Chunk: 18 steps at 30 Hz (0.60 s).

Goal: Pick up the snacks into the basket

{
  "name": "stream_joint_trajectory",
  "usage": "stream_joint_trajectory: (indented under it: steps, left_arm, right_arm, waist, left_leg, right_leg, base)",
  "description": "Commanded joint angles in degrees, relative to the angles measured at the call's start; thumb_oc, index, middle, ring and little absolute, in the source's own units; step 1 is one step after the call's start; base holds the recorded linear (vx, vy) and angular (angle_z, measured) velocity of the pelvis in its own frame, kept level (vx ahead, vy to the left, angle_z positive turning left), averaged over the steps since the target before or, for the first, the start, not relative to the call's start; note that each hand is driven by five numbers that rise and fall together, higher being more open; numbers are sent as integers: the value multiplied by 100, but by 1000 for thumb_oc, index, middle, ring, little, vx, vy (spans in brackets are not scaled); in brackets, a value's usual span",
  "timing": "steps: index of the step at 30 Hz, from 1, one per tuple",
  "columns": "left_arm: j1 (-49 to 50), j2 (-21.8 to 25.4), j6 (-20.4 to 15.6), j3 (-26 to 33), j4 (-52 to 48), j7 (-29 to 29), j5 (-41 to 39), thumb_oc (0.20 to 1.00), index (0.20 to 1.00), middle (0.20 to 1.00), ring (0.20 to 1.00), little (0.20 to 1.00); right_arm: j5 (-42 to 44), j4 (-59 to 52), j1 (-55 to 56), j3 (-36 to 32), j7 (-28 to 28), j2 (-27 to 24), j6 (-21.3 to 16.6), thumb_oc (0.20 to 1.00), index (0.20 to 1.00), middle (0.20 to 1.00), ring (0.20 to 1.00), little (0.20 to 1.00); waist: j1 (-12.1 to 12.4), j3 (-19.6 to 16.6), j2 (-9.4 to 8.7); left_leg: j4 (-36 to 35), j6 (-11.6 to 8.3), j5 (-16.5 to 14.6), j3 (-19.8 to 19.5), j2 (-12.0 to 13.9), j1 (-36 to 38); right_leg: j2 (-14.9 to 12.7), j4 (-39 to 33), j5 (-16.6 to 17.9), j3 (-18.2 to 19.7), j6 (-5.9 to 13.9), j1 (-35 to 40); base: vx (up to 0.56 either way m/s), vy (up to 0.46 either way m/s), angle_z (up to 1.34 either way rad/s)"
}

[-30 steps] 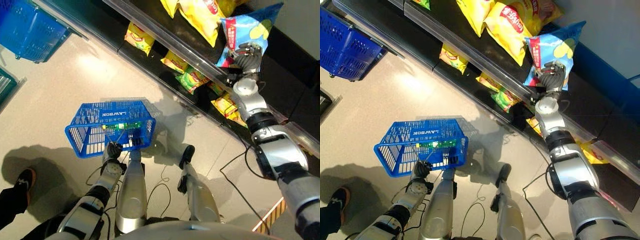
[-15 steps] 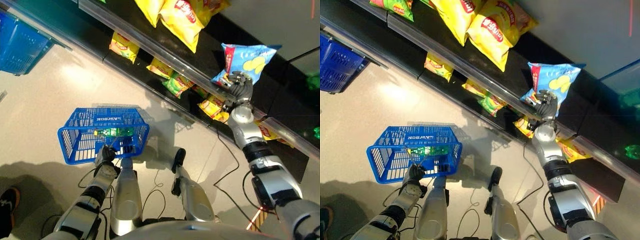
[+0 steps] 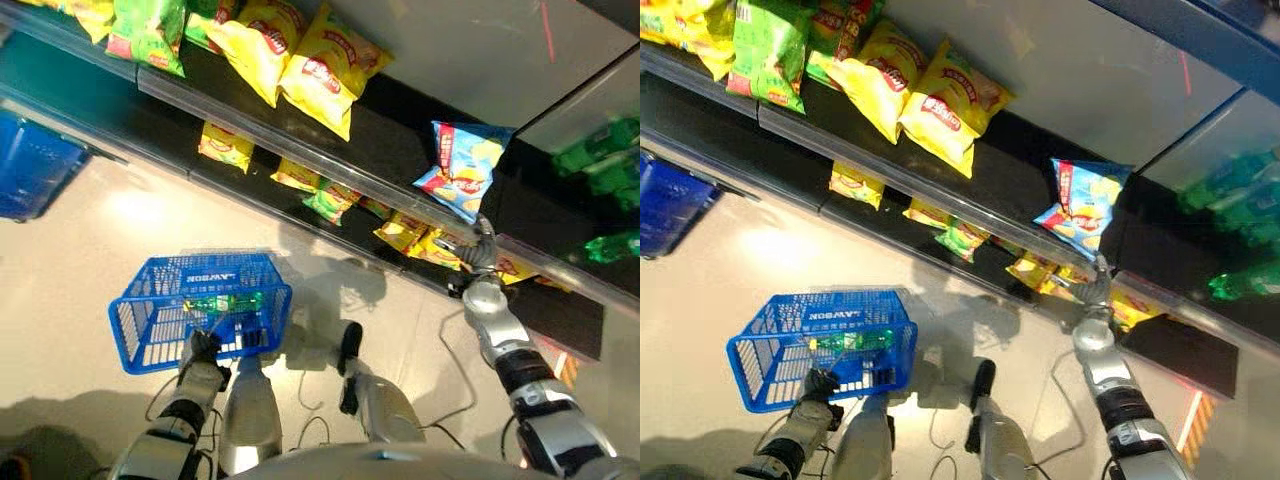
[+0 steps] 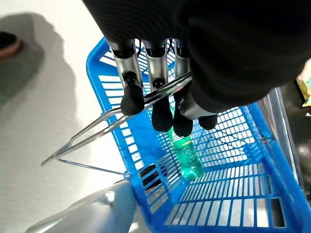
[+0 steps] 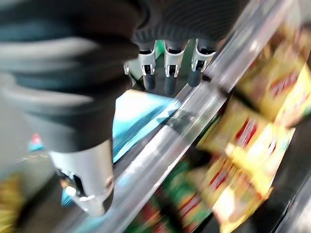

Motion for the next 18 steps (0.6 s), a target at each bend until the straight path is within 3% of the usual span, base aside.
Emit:
stream_joint_trajectory:
  steps: [1,6,11,16,18]
  left_arm:
    - [19,80,65,-618,62,273,516,200,200,200,200,200]
    - [-85,-113,75,-658,298,369,498,200,200,200,200,200]
    - [-135,-246,200,-572,512,417,556,200,200,200,200,200]
    - [-131,-278,207,-672,531,408,716,200,200,200,200,200]
    - [-184,-271,213,-806,529,422,823,200,200,200,200,200]
  right_arm:
    - [-1473,313,-1038,-154,-708,-814,377,1000,1000,1000,1000,1000]
    - [-1626,-130,-1136,-375,-1083,-1085,385,1000,1000,1000,1000,1000]
    - [-1757,-1122,-730,-801,-955,-1246,413,1000,1000,1000,1000,1000]
    - [-1928,-1156,-778,-751,-951,-1313,437,1000,1000,1000,1000,1000]
    - [-1873,-911,-1117,-413,-804,-1380,351,1000,1000,1000,1000,1000]
  waist:
    - [196,136,260]
    - [139,109,371]
    - [51,77,376]
    - [43,68,418]
    - [56,100,421]
  left_leg:
    - [162,365,-710,-37,-545,142]
    - [31,229,-496,-142,-390,12]
    - [4,167,-447,-192,-312,-58]
    - [6,175,-458,-167,-325,-55]
    - [9,179,-442,-141,-340,-103]
  right_leg:
    - [-130,405,23,-6,500,-432]
    - [-37,396,-75,-94,407,-447]
    - [-13,334,-95,-189,371,-421]
    - [-6,292,-70,-163,377,-413]
    - [-5,272,-29,-116,384,-455]
  base:
    - [1,-106,-4]
    - [-3,-102,-1]
    - [19,-76,10]
    - [6,-7,1]
    - [-16,13,-2]
